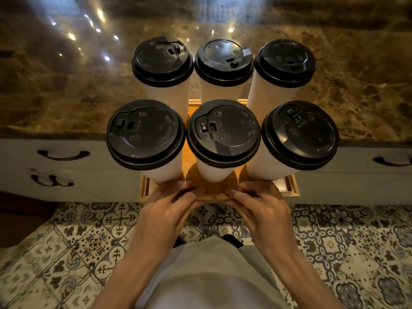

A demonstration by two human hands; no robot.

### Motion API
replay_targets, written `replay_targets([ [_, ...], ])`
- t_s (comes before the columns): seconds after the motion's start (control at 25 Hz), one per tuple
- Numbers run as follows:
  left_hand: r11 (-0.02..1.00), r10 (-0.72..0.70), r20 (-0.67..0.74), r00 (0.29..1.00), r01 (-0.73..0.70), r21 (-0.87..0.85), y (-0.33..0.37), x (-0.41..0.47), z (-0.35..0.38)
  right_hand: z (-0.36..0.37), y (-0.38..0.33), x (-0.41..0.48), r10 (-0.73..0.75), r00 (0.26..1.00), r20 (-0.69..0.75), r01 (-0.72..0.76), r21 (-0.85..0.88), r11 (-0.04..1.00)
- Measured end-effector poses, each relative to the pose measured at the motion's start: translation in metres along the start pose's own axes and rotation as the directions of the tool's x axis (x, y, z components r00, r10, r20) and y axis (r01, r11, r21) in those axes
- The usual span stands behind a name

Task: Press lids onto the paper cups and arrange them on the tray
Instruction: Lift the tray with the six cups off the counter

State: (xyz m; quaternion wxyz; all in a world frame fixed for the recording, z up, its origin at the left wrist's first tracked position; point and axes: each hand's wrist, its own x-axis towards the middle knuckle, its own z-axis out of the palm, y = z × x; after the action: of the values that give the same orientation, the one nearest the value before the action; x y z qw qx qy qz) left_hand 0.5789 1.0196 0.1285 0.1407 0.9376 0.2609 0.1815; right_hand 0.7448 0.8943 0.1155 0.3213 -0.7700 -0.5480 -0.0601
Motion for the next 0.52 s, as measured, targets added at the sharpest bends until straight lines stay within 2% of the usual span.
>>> replay_targets([
  [0.2,0.997,-0.068,-0.082,0.994,0.065,-0.038,-0.01,0.002,0.006,0.007,-0.002,0.005,-0.001,1.0,0.003,0.001,0.011,1.0],
  [0.52,0.992,-0.103,-0.125,0.987,0.092,-0.091,-0.014,0.021,0.011,0.012,0.007,0.02,0.022,0.999,0.024,-0.022,0.004,1.0],
])
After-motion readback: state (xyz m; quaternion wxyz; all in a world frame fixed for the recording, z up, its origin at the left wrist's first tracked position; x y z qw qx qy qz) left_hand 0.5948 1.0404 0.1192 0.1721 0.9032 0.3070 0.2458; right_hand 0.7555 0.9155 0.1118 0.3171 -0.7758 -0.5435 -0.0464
